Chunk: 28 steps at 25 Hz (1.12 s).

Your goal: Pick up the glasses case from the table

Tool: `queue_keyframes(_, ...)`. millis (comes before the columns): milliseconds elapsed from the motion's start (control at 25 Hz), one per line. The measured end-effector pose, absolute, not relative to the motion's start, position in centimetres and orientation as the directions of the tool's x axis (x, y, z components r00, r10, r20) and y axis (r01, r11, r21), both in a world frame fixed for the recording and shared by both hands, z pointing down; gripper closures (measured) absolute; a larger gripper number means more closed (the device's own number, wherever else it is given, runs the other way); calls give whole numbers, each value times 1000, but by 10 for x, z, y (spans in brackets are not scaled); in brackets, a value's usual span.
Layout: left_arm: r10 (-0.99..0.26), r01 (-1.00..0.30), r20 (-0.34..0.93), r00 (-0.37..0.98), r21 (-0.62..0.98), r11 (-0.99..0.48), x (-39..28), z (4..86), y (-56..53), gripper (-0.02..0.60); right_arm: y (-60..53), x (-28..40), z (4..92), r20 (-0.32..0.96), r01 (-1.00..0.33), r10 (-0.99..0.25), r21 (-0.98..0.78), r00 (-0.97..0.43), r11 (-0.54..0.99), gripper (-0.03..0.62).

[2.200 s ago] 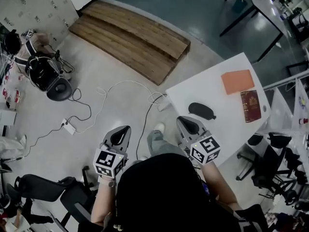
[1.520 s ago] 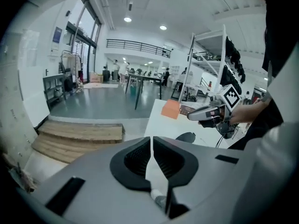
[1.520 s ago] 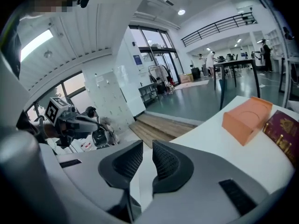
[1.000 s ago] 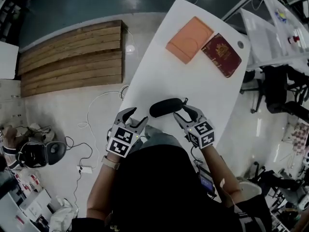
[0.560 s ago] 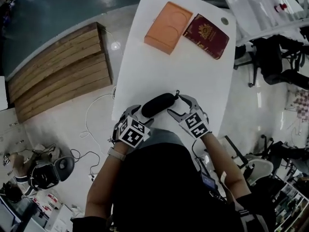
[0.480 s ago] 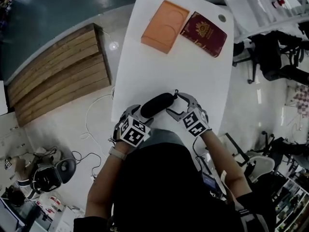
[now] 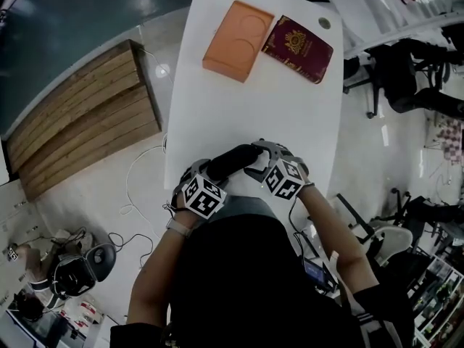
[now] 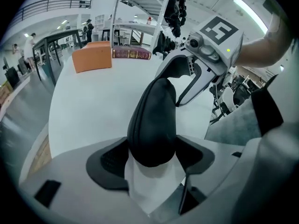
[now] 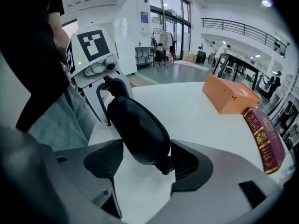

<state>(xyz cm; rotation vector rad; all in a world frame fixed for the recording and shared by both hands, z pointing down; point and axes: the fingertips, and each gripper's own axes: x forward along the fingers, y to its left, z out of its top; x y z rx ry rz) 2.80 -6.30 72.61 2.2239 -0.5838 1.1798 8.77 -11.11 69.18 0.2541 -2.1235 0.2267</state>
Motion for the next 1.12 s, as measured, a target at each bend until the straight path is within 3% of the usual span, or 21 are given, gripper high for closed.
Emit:
queue_keyframes(320,-185,-595,840,511,190,-781,23,709,-80,255,-124,86,674,840,-290,-126,-39,-527,956,275)
queue_keyframes(640,-341,-563,790,509,6,-826,-1,640,-109,255,-144,64,613,809,-348,-230,33,-541,937,275)
queue_keyframes(1120,-580,-514,646,497,-320,-796,-51,513,-150,255,-173,19,480,672,-404,-521,342,-527,849,275)
